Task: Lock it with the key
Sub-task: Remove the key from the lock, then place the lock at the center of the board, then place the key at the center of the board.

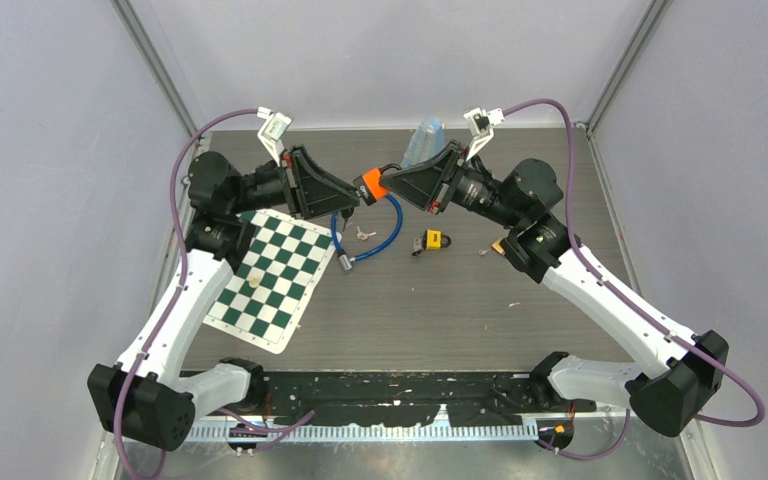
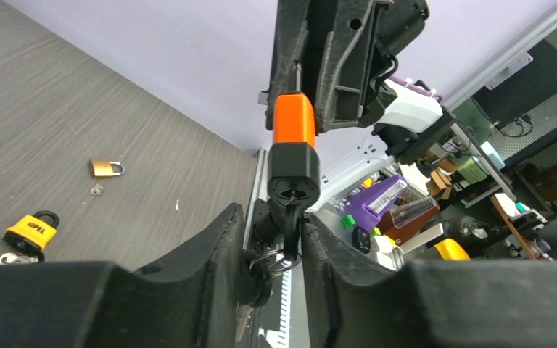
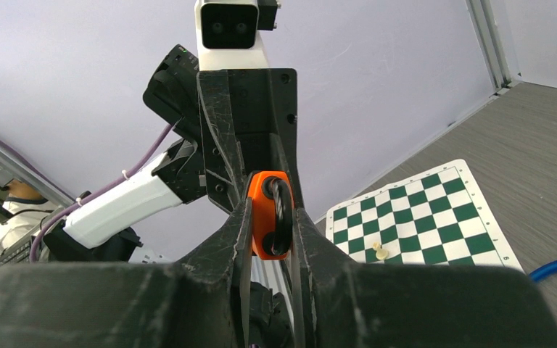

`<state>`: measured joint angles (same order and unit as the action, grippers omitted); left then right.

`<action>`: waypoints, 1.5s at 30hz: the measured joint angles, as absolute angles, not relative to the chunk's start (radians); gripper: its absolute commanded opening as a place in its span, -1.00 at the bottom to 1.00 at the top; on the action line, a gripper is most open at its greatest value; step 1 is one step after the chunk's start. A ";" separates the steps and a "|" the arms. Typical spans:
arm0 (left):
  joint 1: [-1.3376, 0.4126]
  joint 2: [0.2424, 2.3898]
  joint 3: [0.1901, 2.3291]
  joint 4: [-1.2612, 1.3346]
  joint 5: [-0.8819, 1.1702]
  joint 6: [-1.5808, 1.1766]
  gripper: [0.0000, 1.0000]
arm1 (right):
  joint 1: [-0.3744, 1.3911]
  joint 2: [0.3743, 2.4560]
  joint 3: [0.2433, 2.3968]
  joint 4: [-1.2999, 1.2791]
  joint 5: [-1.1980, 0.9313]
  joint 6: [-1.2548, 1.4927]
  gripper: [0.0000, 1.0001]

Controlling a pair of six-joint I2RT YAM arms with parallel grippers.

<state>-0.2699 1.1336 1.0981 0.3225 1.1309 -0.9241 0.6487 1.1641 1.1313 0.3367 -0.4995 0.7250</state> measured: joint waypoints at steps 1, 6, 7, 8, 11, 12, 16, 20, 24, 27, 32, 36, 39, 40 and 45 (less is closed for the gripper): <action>-0.270 1.134 1.094 0.333 1.132 -0.937 -0.90 | 0.649 1.168 1.131 0.338 -0.500 0.725 -0.89; -0.271 1.151 1.089 0.378 1.150 -0.971 -1.00 | 0.646 1.185 1.131 0.344 -0.498 0.719 -0.90; -0.271 1.156 1.089 0.384 1.155 -0.974 -1.00 | 0.644 1.185 1.131 0.343 -0.495 0.717 -0.89; -0.271 1.161 1.089 0.388 1.159 -0.979 -1.00 | 0.644 1.185 1.131 0.343 -0.492 0.713 -0.89; -0.266 1.162 1.089 0.390 1.165 -0.975 -1.00 | 0.645 1.185 1.129 0.343 -0.477 0.708 -0.90; -0.262 1.162 1.089 0.386 1.166 -0.965 -1.00 | 0.646 1.185 1.128 0.343 -0.469 0.705 -0.89; -0.250 1.150 1.092 0.321 1.168 -0.903 -1.00 | 0.655 1.177 1.112 0.336 -0.434 0.691 -0.89; -0.250 1.136 1.106 0.211 1.166 -0.810 -1.00 | 0.667 1.155 1.071 0.348 -0.398 0.691 -0.90; -0.247 1.122 1.108 0.146 1.167 -0.762 -1.00 | 0.673 1.120 0.991 0.445 -0.343 0.706 -0.90; -0.239 1.105 1.108 0.094 1.176 -0.737 -1.00 | 0.665 1.086 0.945 0.508 -0.273 0.702 -0.89; -0.233 1.068 1.109 0.041 1.187 -0.698 -1.00 | 0.644 1.034 0.943 0.574 -0.194 0.659 -0.89; -0.233 1.049 1.109 0.002 1.178 -0.669 -1.00 | 0.645 1.014 0.963 0.555 -0.179 0.628 -0.89; -0.234 1.047 1.109 -0.056 1.131 -0.633 -1.00 | 0.645 0.998 0.983 0.484 -0.157 0.606 -0.90; -0.236 1.045 1.106 -0.072 1.101 -0.622 -1.00 | 0.646 0.993 0.993 0.444 -0.144 0.599 -0.89; -0.323 0.984 0.942 -0.045 0.849 -0.628 -1.00 | 0.646 0.973 1.017 0.234 -0.070 0.573 -0.89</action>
